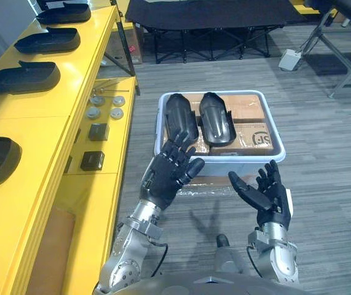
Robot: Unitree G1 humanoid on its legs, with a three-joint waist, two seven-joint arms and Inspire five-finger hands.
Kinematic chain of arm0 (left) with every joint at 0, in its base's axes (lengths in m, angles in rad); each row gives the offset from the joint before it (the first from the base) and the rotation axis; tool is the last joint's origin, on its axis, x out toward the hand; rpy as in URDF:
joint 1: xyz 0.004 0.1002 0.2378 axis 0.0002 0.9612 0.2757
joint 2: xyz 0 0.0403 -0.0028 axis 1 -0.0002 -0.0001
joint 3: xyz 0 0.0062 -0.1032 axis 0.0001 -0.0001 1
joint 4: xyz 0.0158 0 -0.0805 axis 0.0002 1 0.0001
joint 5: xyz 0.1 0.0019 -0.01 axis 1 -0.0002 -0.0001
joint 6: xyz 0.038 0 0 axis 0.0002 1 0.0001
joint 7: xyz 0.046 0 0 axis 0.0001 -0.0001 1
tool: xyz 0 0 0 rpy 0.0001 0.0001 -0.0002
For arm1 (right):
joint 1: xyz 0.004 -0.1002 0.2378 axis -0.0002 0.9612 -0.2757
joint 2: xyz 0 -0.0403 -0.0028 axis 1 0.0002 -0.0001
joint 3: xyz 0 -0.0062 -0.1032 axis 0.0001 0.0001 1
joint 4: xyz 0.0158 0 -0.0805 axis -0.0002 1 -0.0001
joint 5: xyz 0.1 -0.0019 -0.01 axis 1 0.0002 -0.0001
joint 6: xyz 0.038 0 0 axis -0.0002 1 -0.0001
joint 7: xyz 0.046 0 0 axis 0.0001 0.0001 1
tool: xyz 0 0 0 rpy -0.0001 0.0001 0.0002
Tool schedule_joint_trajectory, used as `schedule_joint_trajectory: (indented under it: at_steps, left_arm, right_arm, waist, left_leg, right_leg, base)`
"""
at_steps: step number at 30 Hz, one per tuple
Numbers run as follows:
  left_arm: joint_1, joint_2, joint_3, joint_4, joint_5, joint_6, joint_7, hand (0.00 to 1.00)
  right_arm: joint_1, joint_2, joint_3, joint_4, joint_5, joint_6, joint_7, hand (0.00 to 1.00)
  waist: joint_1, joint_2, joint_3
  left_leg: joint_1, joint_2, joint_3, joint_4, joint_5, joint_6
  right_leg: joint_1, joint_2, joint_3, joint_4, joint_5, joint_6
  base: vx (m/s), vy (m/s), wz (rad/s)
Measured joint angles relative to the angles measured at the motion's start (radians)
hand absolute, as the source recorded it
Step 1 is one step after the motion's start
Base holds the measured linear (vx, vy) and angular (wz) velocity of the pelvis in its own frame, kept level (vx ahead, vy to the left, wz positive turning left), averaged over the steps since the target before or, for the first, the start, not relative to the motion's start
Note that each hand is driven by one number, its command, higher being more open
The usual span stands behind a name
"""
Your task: Walk over and take three plastic housings, then place them on the shelf
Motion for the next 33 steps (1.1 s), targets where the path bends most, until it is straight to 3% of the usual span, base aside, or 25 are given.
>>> schedule_joint_trajectory:
  at_steps: [2,4,6,7,9,10,11,12,14,15,16,18,20,21,24,26,29,33]
  left_arm:
    - [0.004,0.016,0.012,0.000,0.026,0.020,0.005,1.00]
    - [0.006,0.020,0.038,0.000,0.033,0.040,0.007,1.00]
    - [0.002,0.029,0.084,-0.001,0.033,0.067,0.010,1.00]
    - [0.003,0.035,0.099,-0.001,0.033,0.080,0.015,1.00]
    - [0.003,0.046,0.113,-0.001,0.032,0.085,0.018,1.00]
    - [0.002,0.049,0.129,-0.001,0.032,0.090,0.028,1.00]
    - [0.002,0.050,0.130,-0.001,0.032,0.090,0.032,1.00]
    - [0.002,0.052,0.128,-0.001,0.032,0.090,0.035,1.00]
    - [-0.002,0.062,0.116,-0.001,0.030,0.090,0.040,1.00]
    - [-0.002,0.062,0.101,0.001,0.027,0.090,0.043,1.00]
    - [-0.002,0.062,0.091,0.002,0.026,0.090,0.046,1.00]
    - [-0.011,0.043,0.056,0.042,0.020,0.090,0.063,1.00]
    - [-0.014,0.025,0.039,0.080,-0.020,0.090,0.068,1.00]
    - [-0.014,0.009,0.036,0.103,-0.020,0.090,0.072,1.00]
    - [-0.009,-0.013,0.015,0.135,-0.021,0.090,0.073,1.00]
    - [-0.003,-0.015,0.000,0.135,-0.021,0.087,0.066,1.00]
    - [0.002,-0.012,-0.002,0.137,-0.016,0.087,0.036,1.00]
    - [-0.010,0.012,-0.001,0.137,-0.013,0.095,-0.004,1.00]
  right_arm:
    - [0.002,0.008,-0.022,0.000,0.002,0.000,-0.018,1.00]
    - [-0.007,0.008,-0.031,0.009,0.004,-0.001,-0.016,1.00]
    - [-0.032,0.018,-0.041,0.029,0.011,0.000,-0.013,1.00]
    - [-0.028,0.027,-0.051,0.042,0.011,0.001,-0.008,1.00]
    - [-0.022,0.039,-0.058,0.054,0.016,0.005,-0.002,1.00]
    - [-0.022,0.044,-0.057,0.060,0.021,0.006,0.031,1.00]
    - [-0.022,0.045,-0.054,0.060,0.021,0.006,0.043,1.00]
    - [-0.021,0.047,-0.048,0.059,0.020,0.006,0.057,1.00]
    - [-0.018,0.056,-0.032,0.048,0.020,0.005,0.073,1.00]
    - [-0.012,0.056,-0.024,0.026,0.020,0.006,0.075,1.00]
    - [-0.011,0.056,-0.022,0.015,0.020,0.006,0.076,1.00]
    - [-0.032,0.024,-0.025,-0.004,0.020,0.007,0.079,1.00]
    - [-0.059,-0.011,-0.031,-0.004,0.020,0.008,0.088,1.00]
    - [-0.060,-0.029,-0.045,-0.003,0.020,0.011,0.097,1.00]
    - [-0.024,-0.052,-0.105,-0.003,0.020,0.011,0.112,1.00]
    - [-0.017,-0.070,-0.140,-0.002,0.019,0.007,0.112,1.00]
    - [-0.060,-0.116,-0.144,0.019,0.020,0.005,0.077,1.00]
    - [-0.158,-0.112,-0.145,0.124,0.019,0.019,-0.002,1.00]
  waist:
    - [0.004,-0.012,0.007]
    - [0.015,-0.015,0.009]
    - [0.015,-0.003,0.025]
    - [0.013,0.012,0.038]
    - [0.014,0.012,0.041]
    - [0.019,0.011,0.042]
    - [0.022,0.010,0.042]
    - [0.026,0.002,0.039]
    - [0.025,-0.034,0.035]
    - [0.021,-0.044,0.038]
    - [0.018,-0.046,0.037]
    - [-0.008,-0.017,0.034]
    - [-0.021,0.004,0.042]
    - [-0.026,0.012,0.044]
    - [-0.030,0.017,0.060]
    - [-0.022,0.038,0.060]
    - [-0.018,0.058,0.068]
    - [0.011,0.038,0.081]
  left_leg:
    - [0.003,0.001,0.013,0.031,-0.016,0.009]
    - [-0.017,0.017,0.040,0.059,-0.028,0.022]
    - [-0.050,0.044,0.060,0.133,-0.064,0.044]
    - [-0.052,0.063,0.065,0.158,-0.073,0.046]
    - [-0.051,0.072,0.068,0.172,-0.074,0.043]
    - [-0.055,0.093,0.064,0.185,-0.081,0.028]
    - [-0.057,0.103,0.057,0.188,-0.085,0.016]
    - [-0.063,0.109,0.041,0.191,-0.088,0.000]
    - [-0.070,0.113,0.002,0.191,-0.087,-0.038]
    - [-0.068,0.127,-0.023,0.189,-0.086,-0.063]
    - [-0.067,0.134,-0.036,0.184,-0.084,-0.077]
    - [-0.051,0.178,-0.071,0.108,-0.032,-0.121]
    - [-0.062,0.194,-0.070,0.084,0.036,-0.105]
    - [-0.072,0.198,-0.061,0.090,0.080,-0.073]
    - [-0.087,0.208,-0.020,0.156,0.171,-0.031]
    - [-0.095,0.178,-0.019,0.172,0.141,-0.053]
    - [-0.101,0.069,-0.019,0.031,0.113,-0.032]
    - [-0.099,0.012,0.007,-0.039,0.139,-0.020]
  right_leg:
    - [0.005,-0.005,-0.029,-0.002,0.019,-0.024]
    - [0.004,-0.007,-0.054,-0.059,0.080,-0.044]
    - [0.000,0.008,-0.054,-0.099,0.165,-0.047]
    - [-0.003,0.017,-0.054,-0.093,0.180,-0.050]
    - [-0.005,0.015,-0.057,-0.069,0.157,-0.080]
    - [-0.016,0.004,-0.058,-0.018,0.125,-0.120]
    - [-0.015,0.002,-0.058,-0.007,0.118,-0.120]
    - [-0.012,-0.003,-0.057,0.009,0.108,-0.105]
    - [0.009,-0.010,-0.056,0.024,0.046,-0.046]
    - [0.031,-0.009,-0.086,0.030,-0.022,0.009]
    - [0.046,-0.006,-0.108,0.032,-0.058,0.028]
    - [0.039,0.033,-0.173,0.087,-0.126,-0.013]
    - [0.021,0.046,-0.192,0.115,-0.144,-0.042]
    - [0.027,0.048,-0.206,0.114,-0.153,-0.058]
    - [0.112,0.045,-0.244,0.069,-0.163,-0.086]
    - [0.132,0.041,-0.245,0.043,-0.163,-0.091]
    - [0.123,0.016,-0.238,0.019,-0.142,-0.073]
    - [0.106,-0.022,-0.216,-0.033,-0.086,-0.032]
  base:
    - [-0.08,0.073,-0.26]
    - [-0.13,0.107,-0.49]
    - [-0.20,0.153,-0.35]
    - [-0.25,0.170,-0.10]
    - [-0.14,0.079,0.00]
    - [-0.07,0.014,0.00]
    - [-0.03,-0.043,0.04]
    - [0.08,-0.143,0.24]
    - [0.12,-0.227,0.42]
    - [0.10,-0.241,0.45]
    - [0.13,-0.329,0.60]
    - [0.13,-0.333,0.50]
    - [0.12,-0.317,0.24]
    - [0.11,-0.306,0.25]
    - [0.13,-0.270,0.33]
    - [0.05,-0.074,0.07]
    - [-0.02,0.075,-0.04]
    - [-0.05,0.130,-0.06]
